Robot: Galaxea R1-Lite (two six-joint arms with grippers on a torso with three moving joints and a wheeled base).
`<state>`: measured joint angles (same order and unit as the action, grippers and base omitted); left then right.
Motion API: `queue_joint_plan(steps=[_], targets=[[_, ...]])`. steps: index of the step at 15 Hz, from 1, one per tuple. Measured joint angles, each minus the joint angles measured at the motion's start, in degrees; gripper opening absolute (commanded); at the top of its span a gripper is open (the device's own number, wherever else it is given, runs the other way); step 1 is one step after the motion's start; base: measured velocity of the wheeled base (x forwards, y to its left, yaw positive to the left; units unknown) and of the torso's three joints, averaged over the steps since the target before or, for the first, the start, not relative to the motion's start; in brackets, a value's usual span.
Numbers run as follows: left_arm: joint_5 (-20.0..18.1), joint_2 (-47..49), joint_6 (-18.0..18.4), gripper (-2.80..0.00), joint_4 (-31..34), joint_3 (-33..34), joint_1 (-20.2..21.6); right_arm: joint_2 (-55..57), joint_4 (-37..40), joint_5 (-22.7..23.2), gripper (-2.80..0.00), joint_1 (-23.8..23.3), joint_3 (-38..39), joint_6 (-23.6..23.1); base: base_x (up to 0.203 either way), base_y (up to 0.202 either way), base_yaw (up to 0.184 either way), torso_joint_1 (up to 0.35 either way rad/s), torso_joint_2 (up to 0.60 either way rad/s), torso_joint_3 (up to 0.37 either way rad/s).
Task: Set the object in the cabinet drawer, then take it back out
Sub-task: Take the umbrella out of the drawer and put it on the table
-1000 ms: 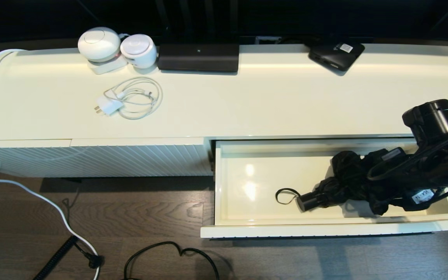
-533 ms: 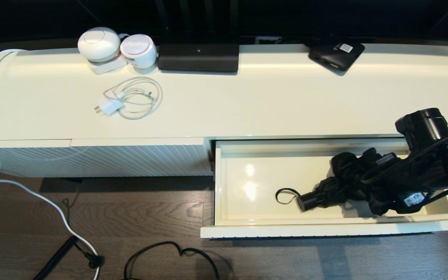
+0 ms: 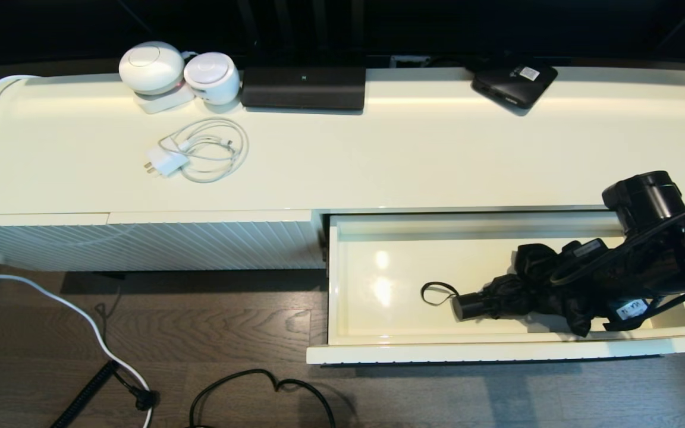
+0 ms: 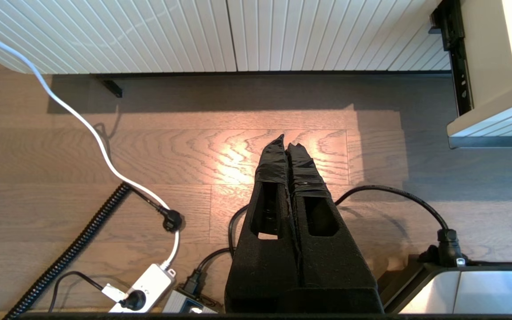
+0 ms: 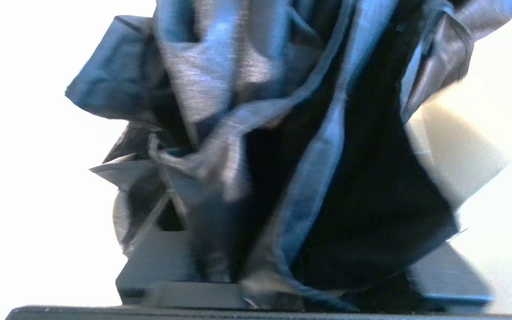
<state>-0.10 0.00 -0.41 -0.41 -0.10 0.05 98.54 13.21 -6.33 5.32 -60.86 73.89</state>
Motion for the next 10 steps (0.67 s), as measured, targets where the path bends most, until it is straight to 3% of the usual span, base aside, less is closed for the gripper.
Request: queue_joint_plan(steps=[10], targets=[[0.0,0.0,0.0,-2.80,0.0,0.0,0.0,-2.3,0.6,1.0,-2.80,0.0,1.2,0.3,0.000,0.000,0.000,0.000,0.00,0.000]])
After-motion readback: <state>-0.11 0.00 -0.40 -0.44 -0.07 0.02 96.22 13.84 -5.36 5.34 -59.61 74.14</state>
